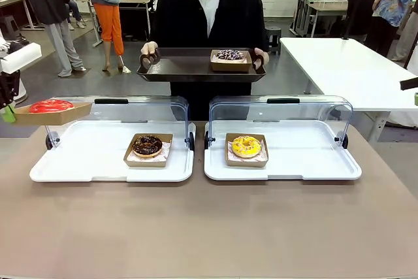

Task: Provide the desired donut to the person.
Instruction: Place the picked Paper togo box onto the Handle tray extended by the person.

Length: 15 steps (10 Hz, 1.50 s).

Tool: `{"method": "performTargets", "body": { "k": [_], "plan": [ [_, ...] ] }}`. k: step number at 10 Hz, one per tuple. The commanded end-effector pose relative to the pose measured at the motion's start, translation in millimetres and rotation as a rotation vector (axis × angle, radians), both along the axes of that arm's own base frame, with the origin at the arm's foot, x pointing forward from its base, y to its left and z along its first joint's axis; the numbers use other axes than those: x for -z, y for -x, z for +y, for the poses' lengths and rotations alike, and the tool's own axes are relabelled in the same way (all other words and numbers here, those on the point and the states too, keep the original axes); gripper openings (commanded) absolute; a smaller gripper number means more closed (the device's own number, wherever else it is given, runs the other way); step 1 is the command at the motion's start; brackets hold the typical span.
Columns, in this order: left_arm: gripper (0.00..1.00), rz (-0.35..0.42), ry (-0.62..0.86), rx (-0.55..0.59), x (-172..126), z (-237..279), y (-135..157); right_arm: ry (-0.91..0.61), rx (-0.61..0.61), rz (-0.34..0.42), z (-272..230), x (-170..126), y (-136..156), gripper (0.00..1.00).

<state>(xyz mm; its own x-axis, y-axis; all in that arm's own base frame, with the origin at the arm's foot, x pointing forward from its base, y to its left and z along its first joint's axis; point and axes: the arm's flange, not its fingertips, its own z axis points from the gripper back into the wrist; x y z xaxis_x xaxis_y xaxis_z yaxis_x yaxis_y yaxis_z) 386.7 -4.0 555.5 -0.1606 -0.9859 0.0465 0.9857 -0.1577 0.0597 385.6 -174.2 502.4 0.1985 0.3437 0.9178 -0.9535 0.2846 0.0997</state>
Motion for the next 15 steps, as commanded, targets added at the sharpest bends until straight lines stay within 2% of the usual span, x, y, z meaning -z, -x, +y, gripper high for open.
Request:
{"method": "performTargets", "body": {
  "k": [1,12,13,14,15],
  "plan": [
    [0.0,-0.01,-0.003,-0.001,0.6,-0.6,3.1,-0.002,0.001,0.001,0.1,0.7,0.5,1.0],
    [0.01,0.001,0.0,0.0,0.4,-0.1,0.1,-0.002,0.001,0.001,0.1,0.7,0.5,1.0],
    [0.01,0.015,-0.006,0.016,-21.5,0.4,-10.1,-0.002,0.001,0.001,0.1,0.7,0.5,1.0],
    [0.01,-0.003,-0.001,0.008,-43.6,1.9,-2.8,-0.002,0.001,0.001,0.1,0.7,0.5,1.0],
    [0.01,-0.054,0.0,-0.004,-65.5,0.4,15.5,-0.002,0.001,0.001,0.1,0.7,0.5,1.0]
  ]
}}
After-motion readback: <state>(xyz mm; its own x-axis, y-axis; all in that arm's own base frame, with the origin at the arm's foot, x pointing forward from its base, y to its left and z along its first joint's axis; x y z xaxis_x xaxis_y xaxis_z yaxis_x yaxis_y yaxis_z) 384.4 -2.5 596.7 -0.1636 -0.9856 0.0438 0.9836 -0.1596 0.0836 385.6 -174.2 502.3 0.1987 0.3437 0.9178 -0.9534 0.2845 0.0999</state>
